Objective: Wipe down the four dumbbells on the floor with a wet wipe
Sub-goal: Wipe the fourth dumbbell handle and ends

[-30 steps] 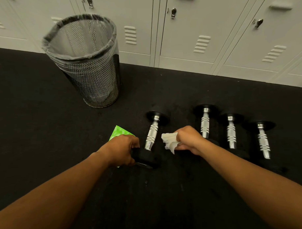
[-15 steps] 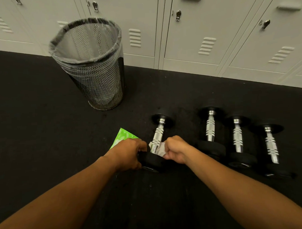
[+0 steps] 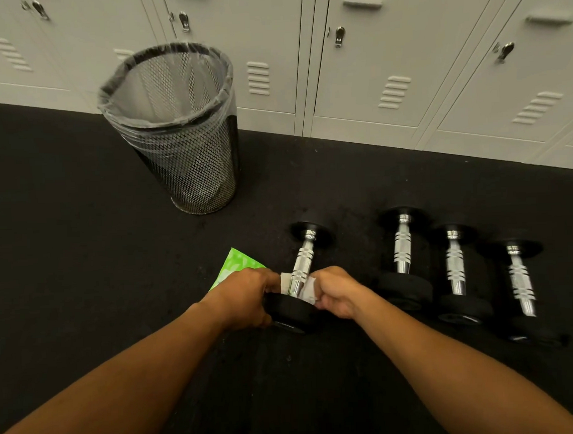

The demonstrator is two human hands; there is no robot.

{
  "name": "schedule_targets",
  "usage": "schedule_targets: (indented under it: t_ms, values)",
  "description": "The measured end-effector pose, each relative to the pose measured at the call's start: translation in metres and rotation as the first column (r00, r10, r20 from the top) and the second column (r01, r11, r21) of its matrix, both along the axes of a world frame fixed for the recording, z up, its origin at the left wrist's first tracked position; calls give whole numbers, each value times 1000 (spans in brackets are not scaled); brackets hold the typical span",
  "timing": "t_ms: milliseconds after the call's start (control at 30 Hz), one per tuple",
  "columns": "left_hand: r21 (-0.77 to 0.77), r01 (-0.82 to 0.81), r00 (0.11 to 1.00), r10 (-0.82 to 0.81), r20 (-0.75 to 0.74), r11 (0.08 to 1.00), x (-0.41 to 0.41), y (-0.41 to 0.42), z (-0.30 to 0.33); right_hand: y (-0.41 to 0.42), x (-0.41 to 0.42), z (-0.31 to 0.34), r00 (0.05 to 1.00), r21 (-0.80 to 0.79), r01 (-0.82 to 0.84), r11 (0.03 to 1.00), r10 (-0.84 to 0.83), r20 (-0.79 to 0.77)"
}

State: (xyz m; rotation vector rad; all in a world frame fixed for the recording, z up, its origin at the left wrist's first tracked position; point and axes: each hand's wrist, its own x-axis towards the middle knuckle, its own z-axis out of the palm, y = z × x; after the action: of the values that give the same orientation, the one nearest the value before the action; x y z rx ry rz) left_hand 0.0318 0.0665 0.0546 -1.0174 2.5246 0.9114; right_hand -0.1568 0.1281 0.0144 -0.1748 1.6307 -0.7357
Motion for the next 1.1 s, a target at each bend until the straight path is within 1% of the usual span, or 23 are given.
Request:
schedule_targets:
  t_ms: [167,433,700,833,967,1100]
  values:
    - [-4,-3,1000,3,2,1000,1,-1,-2,4,-9,11,989,-2,128,992,-127,79]
    - [-12,-4,1000,4,10,1000,2,-3,-3,-26,3,10,943,-115,334,936,-331,45]
    - [-30,16,1000,-16,16,999,-2,-1,-3,-18,-18,24,954,-88,295,952,-298,-32]
    - [-40,14,1000,-13,20,999,-4,2,-2,-36,-16,21,939,-113,336,935,-342,-35]
    - [-42,13,999,-12,37,999,-3,1,-1,-46,-10,19,913,-129,406,905,-408,5]
    - [-45,8,1000,-7,30,999,-4,3,-1,-34,-15,12,916,-154,389,908,-399,-37]
